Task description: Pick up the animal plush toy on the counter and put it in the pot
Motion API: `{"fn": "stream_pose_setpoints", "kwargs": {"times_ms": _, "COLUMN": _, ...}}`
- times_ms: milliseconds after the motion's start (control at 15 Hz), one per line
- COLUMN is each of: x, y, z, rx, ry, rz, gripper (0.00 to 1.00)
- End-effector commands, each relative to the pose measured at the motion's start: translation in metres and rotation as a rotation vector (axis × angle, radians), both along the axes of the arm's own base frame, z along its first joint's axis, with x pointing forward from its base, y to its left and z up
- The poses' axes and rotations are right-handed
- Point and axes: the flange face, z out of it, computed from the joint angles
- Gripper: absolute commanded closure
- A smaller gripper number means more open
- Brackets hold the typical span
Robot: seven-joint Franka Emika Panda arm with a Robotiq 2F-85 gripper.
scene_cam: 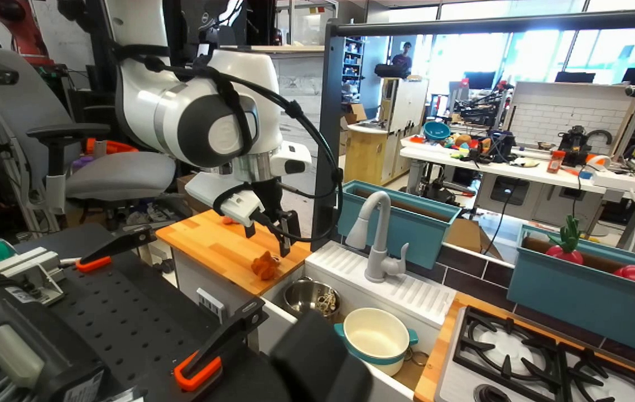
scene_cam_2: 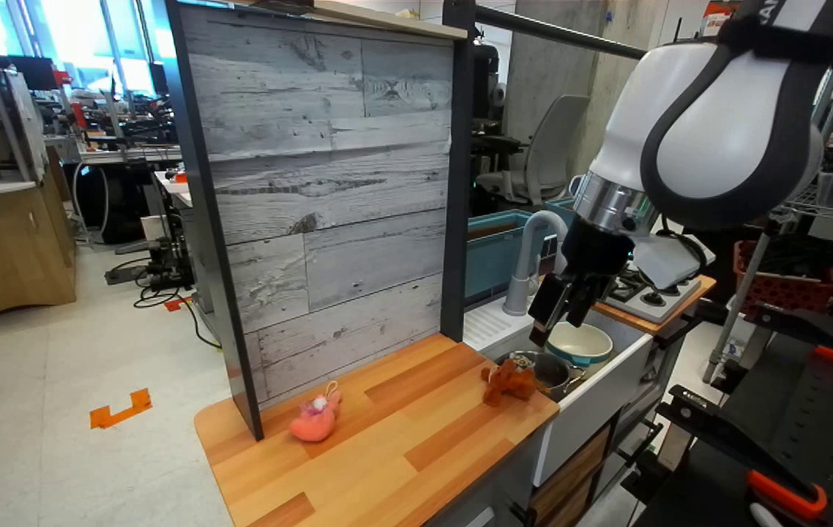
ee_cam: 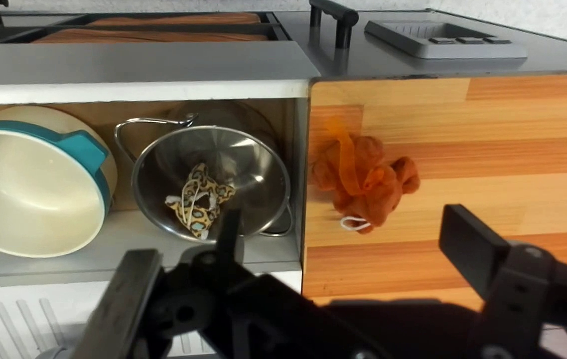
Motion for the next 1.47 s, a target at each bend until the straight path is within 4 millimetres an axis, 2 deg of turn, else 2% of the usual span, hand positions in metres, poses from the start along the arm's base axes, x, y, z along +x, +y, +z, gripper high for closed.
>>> {"fn": "stream_pose_setpoints", "kwargs": {"times_ms": 0, "x": 0.007, "y": 0.000, "z": -0.026, "rx": 0.009, "ry": -0.001, "rz": 0.016, "gripper": 0.00}}
{"fn": "stream_pose_setpoints", "kwargs": {"times_ms": 533, "x": 0.011, "y": 0.017, "z": -0.074, "rx": 0.028, "ry": 0.040, "rz": 0.081, "gripper": 0.00}}
{"fn": "stream_pose_setpoints", "kwargs": {"times_ms": 800, "x": 0.015, "y": 0.021, "z": -0.088, "rx": 0.017, "ry": 0.026, "rz": 0.099, "gripper": 0.00}}
{"fn": "stream_pose_setpoints", "kwargs": {"times_ms": 933, "x": 0.018, "y": 0.024, "z": -0.089, "rx": 0.004, "ry": -0.007, "rz": 0.117, "gripper": 0.28}}
{"fn": "stream_pose_setpoints", "kwargs": {"times_ms": 1400, "x": 0.016, "y": 0.040, "z": -0.080, "rx": -0.051, "ry": -0.126, "rz": 0.221, "gripper": 0.81}}
